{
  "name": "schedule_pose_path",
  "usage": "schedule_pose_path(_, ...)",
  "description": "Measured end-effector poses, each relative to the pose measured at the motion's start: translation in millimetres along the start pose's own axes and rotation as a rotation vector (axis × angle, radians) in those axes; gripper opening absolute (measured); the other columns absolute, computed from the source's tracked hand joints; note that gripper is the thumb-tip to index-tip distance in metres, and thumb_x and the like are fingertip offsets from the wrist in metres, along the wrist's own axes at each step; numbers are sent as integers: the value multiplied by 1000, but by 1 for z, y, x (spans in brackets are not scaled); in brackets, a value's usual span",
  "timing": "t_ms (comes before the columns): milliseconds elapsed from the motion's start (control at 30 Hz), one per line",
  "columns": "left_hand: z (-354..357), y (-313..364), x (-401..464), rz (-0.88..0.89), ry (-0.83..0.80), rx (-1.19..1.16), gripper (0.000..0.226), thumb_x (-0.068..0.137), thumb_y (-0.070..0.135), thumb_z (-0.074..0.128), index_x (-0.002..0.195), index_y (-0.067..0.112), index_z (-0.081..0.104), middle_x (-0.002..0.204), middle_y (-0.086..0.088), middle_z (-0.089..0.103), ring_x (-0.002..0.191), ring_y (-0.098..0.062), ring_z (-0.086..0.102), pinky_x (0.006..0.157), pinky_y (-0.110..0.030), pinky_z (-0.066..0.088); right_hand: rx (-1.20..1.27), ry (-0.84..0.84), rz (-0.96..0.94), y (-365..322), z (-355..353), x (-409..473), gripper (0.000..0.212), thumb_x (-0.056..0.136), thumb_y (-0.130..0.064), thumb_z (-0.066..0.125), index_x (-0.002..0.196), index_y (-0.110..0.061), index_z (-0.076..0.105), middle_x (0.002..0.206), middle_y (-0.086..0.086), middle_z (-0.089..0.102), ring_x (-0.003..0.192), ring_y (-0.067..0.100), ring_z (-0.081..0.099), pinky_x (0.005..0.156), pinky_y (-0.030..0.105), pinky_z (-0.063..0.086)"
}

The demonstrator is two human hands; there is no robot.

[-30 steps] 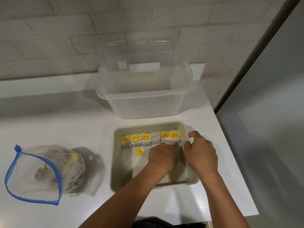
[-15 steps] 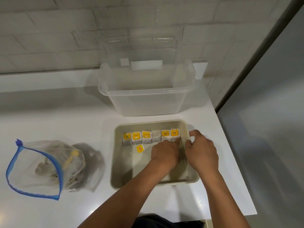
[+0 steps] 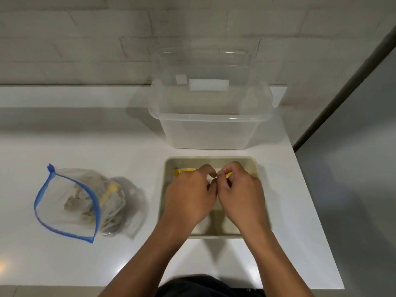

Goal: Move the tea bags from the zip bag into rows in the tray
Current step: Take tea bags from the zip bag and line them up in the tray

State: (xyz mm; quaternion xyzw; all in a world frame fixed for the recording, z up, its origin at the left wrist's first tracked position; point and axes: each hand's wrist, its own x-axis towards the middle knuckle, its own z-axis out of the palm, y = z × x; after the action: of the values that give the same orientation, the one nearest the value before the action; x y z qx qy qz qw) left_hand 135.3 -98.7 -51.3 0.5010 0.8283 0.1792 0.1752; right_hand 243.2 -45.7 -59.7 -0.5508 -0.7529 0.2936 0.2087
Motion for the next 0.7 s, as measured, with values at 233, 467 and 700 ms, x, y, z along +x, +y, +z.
schedule_pose_path(233, -43, -60, -41, -166, 128, -30, 27, 94, 38, 50, 120, 40, 59, 94, 14, 72, 88, -15, 66, 71, -30, 50, -39, -176, -229, -55, 42, -20, 11, 96, -36, 48, 104, -32, 55, 79, -8, 68, 82, 19, 62, 65, 36, 50)
schedule_pose_path(467, -75, -128, -92, -289, 332, -127, 22, 92, 38, 62, 113, 44, 63, 101, 22, 67, 79, 3, 64, 71, -32, 56, 59, -316, -393, -116, 90, -57, 18, 94, -35, 48, 108, -31, 58, 87, -6, 71, 84, 18, 66, 73, 35, 54)
schedule_pose_path(700, -106, -183, -115, -368, 513, -156, 20, 90, 30, 68, 105, 43, 65, 98, 22, 66, 79, 2, 65, 67, -28, 52, 261, -470, -402, -168, 126, -89, 20, 97, -17, 51, 105, -24, 68, 86, -9, 71, 77, 5, 63, 71, 13, 48)
